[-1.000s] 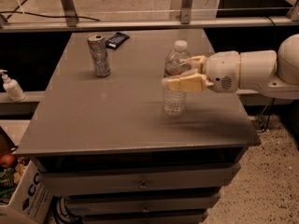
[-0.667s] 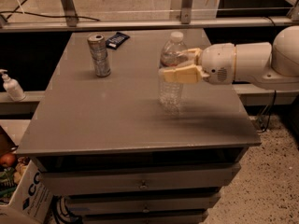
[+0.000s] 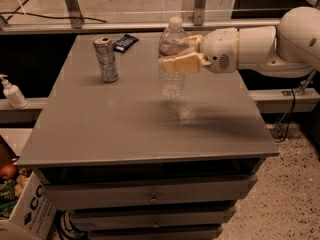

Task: Move water bottle near redbull can

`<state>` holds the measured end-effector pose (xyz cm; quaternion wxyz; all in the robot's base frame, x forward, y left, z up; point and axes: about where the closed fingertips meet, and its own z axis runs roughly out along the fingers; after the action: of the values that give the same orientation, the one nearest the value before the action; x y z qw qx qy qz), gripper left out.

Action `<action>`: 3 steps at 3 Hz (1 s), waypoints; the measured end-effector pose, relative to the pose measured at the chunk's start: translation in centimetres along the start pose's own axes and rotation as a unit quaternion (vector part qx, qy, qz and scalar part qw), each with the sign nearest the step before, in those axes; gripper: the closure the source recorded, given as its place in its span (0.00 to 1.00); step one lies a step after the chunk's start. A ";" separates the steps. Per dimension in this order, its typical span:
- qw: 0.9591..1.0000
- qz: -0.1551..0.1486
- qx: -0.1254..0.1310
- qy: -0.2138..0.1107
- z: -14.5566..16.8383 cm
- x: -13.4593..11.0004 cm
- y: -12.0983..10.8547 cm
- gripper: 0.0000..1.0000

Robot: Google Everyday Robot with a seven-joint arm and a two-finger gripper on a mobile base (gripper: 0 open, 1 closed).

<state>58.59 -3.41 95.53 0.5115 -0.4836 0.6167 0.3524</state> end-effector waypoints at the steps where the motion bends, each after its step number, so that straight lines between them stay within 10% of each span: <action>1: 1.000 0.000 0.013 -0.014 1.5 0.5 -1.3 1.00; 3: 0.998 -0.022 0.038 -0.049 6.3 1.2 -5.6 1.00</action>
Offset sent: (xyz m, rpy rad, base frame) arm 0.0815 0.0422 -0.0293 0.1047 -0.1054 -0.0846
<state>65.75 0.60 93.25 0.5667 -0.4595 0.5931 0.3406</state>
